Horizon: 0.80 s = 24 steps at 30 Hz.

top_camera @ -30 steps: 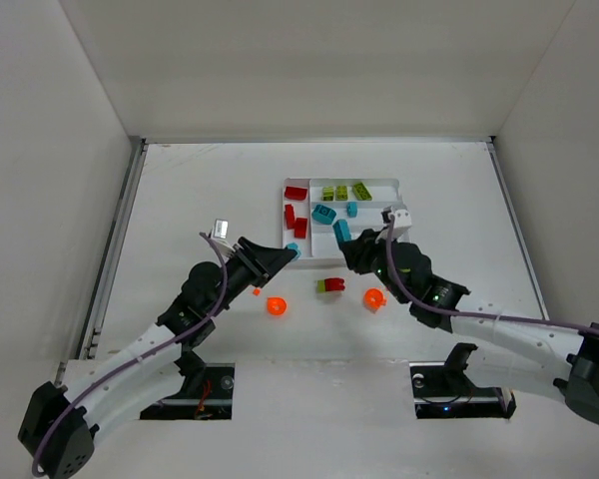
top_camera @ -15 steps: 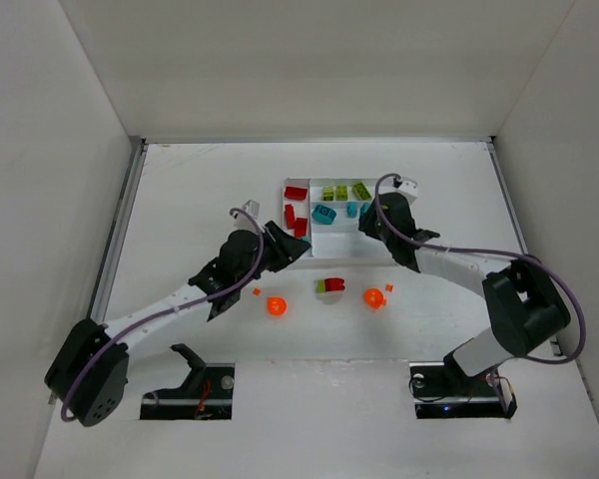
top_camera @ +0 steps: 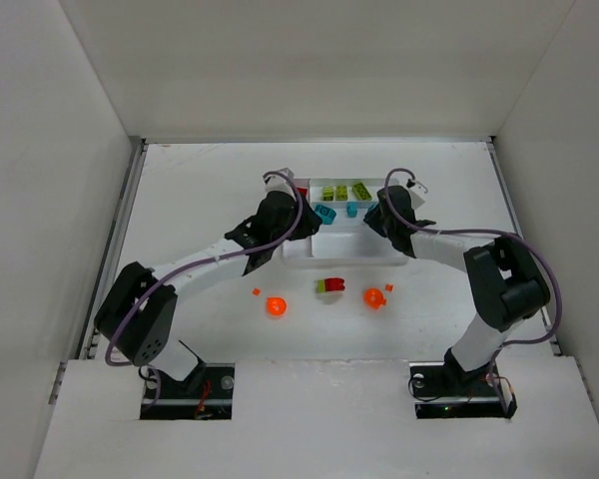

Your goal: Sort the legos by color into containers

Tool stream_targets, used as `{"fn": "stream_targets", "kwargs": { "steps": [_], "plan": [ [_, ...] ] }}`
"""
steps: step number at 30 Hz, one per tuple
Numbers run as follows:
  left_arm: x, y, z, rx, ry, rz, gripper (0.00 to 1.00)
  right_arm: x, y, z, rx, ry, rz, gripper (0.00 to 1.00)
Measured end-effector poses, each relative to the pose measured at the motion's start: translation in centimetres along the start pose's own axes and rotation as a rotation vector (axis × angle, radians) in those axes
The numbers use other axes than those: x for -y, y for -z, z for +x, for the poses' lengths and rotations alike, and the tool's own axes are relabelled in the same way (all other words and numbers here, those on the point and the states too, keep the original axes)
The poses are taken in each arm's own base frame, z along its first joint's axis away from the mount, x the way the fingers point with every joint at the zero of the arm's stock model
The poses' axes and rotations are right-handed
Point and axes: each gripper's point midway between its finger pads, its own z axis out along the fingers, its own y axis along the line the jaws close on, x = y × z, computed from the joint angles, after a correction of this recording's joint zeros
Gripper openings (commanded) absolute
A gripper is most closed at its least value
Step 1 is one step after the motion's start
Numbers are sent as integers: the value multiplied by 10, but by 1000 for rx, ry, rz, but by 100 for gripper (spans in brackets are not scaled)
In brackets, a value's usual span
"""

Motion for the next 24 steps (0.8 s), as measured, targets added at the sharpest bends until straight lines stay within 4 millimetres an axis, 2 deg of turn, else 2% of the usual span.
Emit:
{"fn": "stream_targets", "kwargs": {
  "steps": [4, 9, 13, 17, 21, 24],
  "plan": [
    [7, -14, -2, -7, -57, -14, 12, 0, -3, -2, 3, -55, 1, 51],
    [19, -39, -1, -23, -122, -15, 12, 1, -4, -8, 20, -92, -7, 64],
    [27, -60, 6, -47, -165, -15, 12, 4, 8, -14, 40, -107, -30, 64],
    [32, -83, 15, -74, -210, -22, 13, 3, 34, -28, 83, -111, -79, 61],
    [31, -102, 24, -96, -246, -37, 14, 2, 69, -44, 159, -96, -139, 45],
    [26, -114, 29, -113, -266, -57, 16, 1, 93, -43, 193, -69, -186, 42]
  ]
}}
